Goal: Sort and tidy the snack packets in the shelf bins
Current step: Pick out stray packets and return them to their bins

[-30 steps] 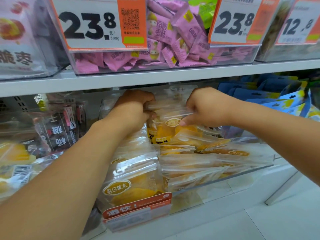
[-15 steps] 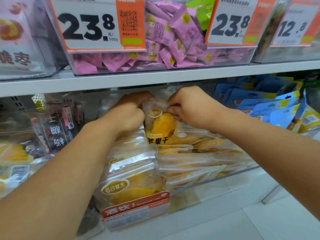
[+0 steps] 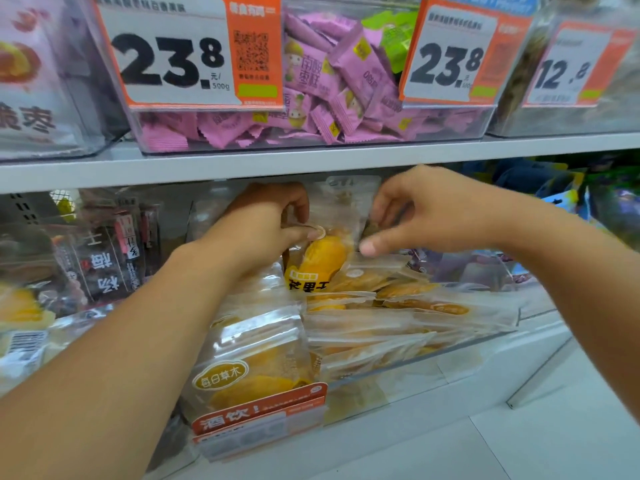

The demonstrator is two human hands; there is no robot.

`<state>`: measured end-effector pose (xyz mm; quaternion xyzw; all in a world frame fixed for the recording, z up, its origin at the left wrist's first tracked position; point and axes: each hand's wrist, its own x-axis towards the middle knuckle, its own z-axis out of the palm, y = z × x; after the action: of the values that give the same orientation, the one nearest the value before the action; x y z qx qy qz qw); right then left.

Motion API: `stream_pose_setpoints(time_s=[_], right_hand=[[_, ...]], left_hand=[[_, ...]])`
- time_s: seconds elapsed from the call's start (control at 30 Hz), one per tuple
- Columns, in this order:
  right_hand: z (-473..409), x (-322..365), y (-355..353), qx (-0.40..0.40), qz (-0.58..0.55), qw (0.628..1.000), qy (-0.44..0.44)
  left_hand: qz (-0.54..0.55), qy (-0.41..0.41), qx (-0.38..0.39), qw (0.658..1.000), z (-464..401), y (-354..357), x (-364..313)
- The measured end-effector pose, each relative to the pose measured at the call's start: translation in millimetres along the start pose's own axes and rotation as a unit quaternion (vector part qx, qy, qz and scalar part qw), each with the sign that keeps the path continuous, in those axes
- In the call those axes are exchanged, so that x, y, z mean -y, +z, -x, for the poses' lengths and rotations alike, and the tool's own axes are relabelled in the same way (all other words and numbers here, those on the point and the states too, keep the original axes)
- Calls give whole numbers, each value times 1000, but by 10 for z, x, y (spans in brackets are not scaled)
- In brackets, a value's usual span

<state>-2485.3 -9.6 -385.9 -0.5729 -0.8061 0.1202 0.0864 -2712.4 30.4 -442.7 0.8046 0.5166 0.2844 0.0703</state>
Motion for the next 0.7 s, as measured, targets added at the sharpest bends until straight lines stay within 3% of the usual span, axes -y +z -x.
stream_pose_setpoints(time_s=[0.1, 0.2, 0.3, 0.4, 0.5, 0.6, 0.63, 0.7], right_hand=[[58, -36, 206, 61, 90, 994, 9], [-90, 0, 332, -13, 44, 999, -4], [-232, 184, 390, -105, 22, 994, -29], [-345, 303, 511, -134, -6, 991, -20], [-331, 262, 499, -127, -53, 991, 1], [-141, 209, 333, -163, 33, 986, 16], [-51, 218, 280, -160, 47, 986, 5], [102, 277, 253, -77, 29, 996, -39]], left_hand=[[2, -6, 5, 1000, -5, -4, 15], [-8, 1, 11, 1000, 0, -30, -57], [86, -63, 53, 993, 26, -87, -85], [4, -22, 99, 995, 39, -109, -11], [-17, 5, 60, 998, 37, -38, 31], [-11, -1, 32, 999, 0, 3, 12], [-11, -3, 34, 999, -11, 3, 8], [-15, -1, 36, 999, -25, -8, 1]])
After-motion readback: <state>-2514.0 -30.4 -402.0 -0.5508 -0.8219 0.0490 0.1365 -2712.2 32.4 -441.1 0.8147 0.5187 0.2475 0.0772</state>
